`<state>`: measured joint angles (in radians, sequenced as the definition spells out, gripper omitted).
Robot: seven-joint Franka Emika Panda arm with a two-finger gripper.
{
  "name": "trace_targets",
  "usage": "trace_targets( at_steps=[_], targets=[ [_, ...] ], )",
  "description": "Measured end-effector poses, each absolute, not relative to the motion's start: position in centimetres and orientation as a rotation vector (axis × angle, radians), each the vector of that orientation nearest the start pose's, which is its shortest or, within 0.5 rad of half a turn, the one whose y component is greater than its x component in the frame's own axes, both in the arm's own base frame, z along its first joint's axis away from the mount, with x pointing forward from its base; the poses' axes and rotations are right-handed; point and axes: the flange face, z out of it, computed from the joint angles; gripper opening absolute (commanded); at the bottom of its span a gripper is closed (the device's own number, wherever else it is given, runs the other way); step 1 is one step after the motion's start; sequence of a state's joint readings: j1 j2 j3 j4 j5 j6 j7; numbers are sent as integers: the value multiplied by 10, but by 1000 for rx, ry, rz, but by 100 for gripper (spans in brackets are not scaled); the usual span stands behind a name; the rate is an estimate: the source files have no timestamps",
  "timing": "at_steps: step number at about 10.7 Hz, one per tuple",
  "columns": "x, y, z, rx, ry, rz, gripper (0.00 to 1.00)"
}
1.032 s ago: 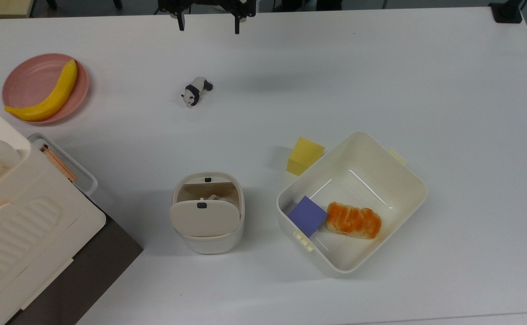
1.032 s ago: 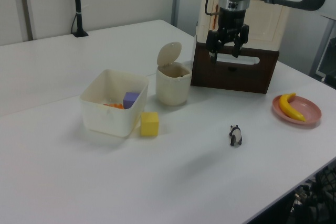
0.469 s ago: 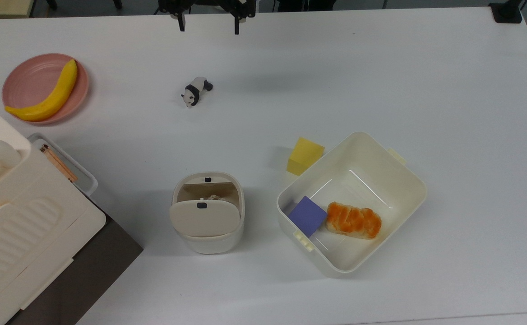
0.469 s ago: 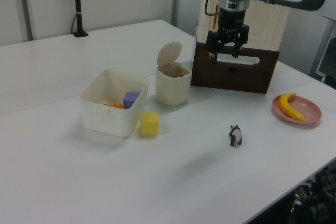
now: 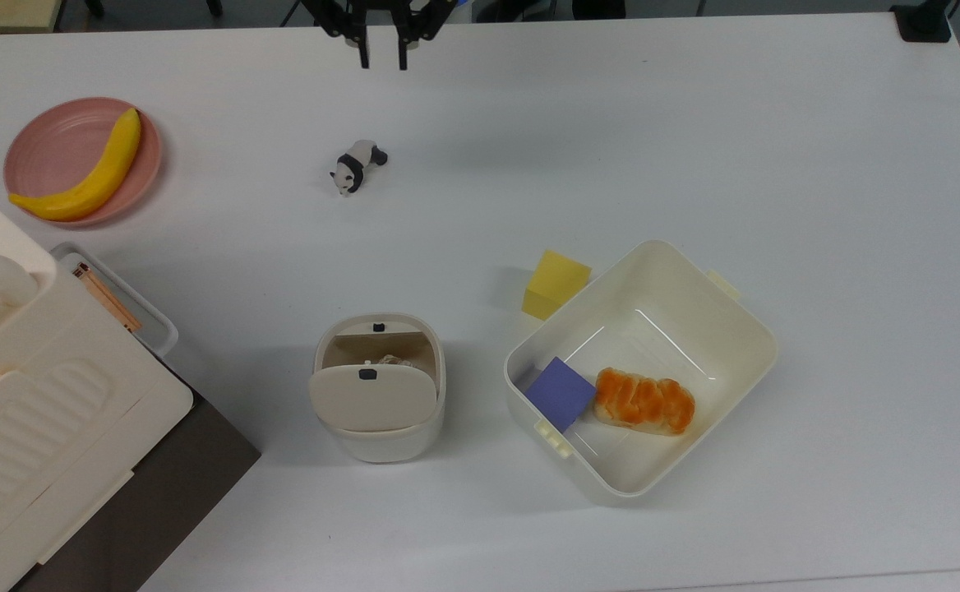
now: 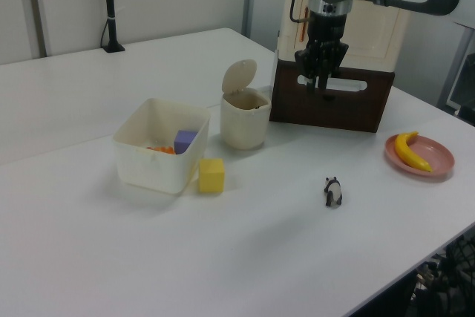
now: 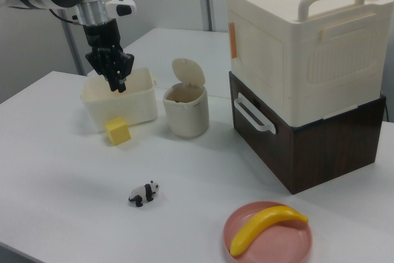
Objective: Close the trash can
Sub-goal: 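Move the gripper over the open lid of the cream trash can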
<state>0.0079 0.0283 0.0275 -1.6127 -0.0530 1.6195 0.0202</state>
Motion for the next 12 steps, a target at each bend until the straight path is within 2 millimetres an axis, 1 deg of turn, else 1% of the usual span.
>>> trace_targets(
  at_steps=[5,7,8,10,12],
  targets=[
    [566,15,593,-3192,-110,34,0],
    [570,14,596,-3190,-143,3,0],
    [578,13,596,-3190,-148,-52,0],
    [603,11,592,-3183,-158,-224,0],
    [627,5,579,-3171,-160,-372,0]
  ],
)
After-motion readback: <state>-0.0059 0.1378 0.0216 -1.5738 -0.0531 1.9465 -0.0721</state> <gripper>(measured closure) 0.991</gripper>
